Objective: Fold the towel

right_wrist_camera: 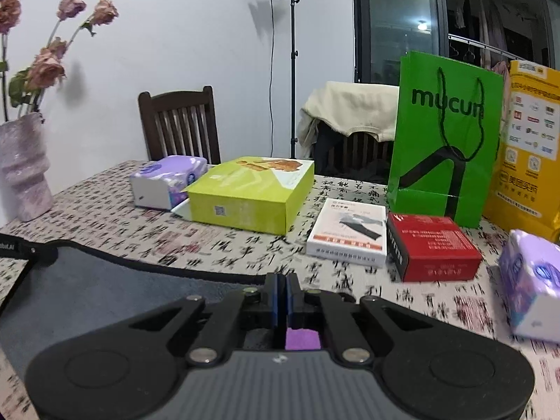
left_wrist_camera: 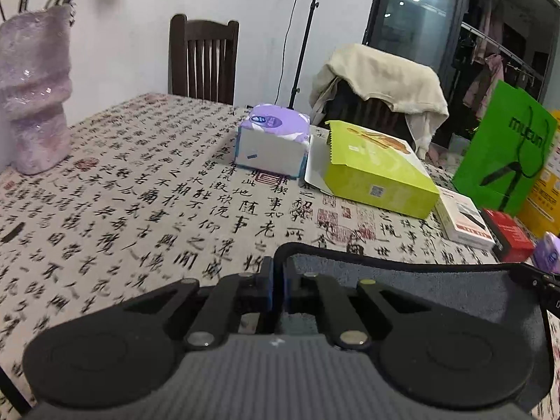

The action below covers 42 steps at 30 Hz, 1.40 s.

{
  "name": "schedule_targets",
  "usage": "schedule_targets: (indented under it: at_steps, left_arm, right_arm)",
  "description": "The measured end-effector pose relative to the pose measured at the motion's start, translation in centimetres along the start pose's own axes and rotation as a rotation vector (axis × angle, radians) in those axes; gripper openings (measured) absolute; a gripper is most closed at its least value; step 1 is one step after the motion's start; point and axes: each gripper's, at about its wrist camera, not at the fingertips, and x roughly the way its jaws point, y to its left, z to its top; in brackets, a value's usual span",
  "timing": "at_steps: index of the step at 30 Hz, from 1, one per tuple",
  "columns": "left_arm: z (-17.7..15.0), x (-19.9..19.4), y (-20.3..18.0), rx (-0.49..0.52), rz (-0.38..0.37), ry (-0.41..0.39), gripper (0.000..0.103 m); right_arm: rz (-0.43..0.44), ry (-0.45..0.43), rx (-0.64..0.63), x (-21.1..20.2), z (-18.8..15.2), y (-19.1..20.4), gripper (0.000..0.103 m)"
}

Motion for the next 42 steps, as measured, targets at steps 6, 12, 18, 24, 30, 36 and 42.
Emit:
schedule_targets:
  at_steps: [6,12,18,24,30,36,42]
  left_arm:
    - [0.9,4.1,-0.4,-0.007,0.007,0.054,0.006]
    - [1.1,6.5,0.1,-0.033,0.019,0.096,0.007]
    - [1.1,7.2,0.2,-0.027,0.026,0.097,0.008]
    - [1.2,7.1,0.2,-0.018,0.042,0.098,0.042]
    - [1.0,5.6,0.3,0.009,0.038,0.08,0.049]
    - [1.5,2.4,1.0,0.01,0.046,0.036,0.05]
    - [1.6,-2.1,1.7,0.01,0.043,-0.008,0.051]
  right_arm:
    - [0.002,0.027,0.041,3.7,1.1,-1.4,0.004]
    - [0.019,0.076,0.079,6.8,1.0,-2.5,0.004]
    - [0.026,0.138,0.109,8.5,0.4,-3.1,0.007]
    - [-0.001,0.125,0.113,7.9,0.6,-3.4,0.012]
    - [-0.002,0.122,0.116,7.1,0.7,-3.3,0.014]
    - [-0.01,0.097,0.113,4.7,1.2,-3.0,0.016]
    - [-0.016,0.064,0.101,0.7,1.9,-2.4,0.023]
